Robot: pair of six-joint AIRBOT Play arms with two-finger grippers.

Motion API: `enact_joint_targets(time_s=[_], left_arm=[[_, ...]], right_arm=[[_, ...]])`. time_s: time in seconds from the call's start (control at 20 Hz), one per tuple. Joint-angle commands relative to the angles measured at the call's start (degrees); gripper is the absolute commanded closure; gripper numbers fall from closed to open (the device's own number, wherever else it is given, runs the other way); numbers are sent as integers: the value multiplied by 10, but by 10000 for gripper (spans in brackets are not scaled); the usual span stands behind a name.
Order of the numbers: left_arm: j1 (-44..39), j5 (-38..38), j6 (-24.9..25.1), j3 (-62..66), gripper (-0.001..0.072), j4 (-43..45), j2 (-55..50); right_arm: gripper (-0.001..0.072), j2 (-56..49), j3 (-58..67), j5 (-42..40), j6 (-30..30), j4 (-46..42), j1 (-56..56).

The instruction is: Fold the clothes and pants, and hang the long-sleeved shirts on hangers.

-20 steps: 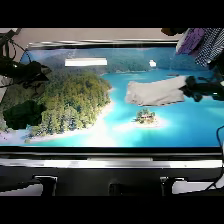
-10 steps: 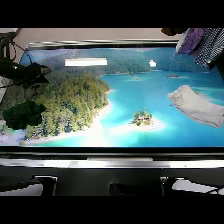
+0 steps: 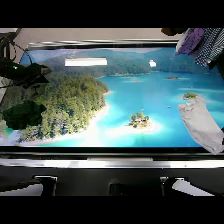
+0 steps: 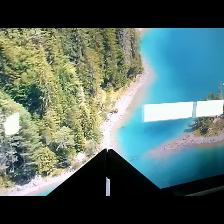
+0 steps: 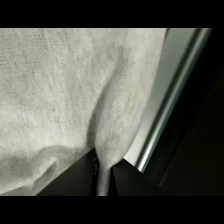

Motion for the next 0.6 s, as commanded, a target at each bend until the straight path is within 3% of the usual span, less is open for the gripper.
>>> enact_joint_targets(time_s=[0.0, 0.35, 0.45, 0.55], left_arm=[[0, 0, 0, 0, 690, 0, 0], [0, 0, 0, 0, 690, 0, 0], [0, 0, 0, 0, 690, 0, 0], [0, 0, 0, 0, 690, 0, 0]], right_arm=[[678, 31, -61, -14, 41, -28, 0], [654, 32, -103, 16, 56, -46, 0], [476, 32, -102, 17, 55, -61, 0], [219, 35, -102, 37, 49, -95, 0]])
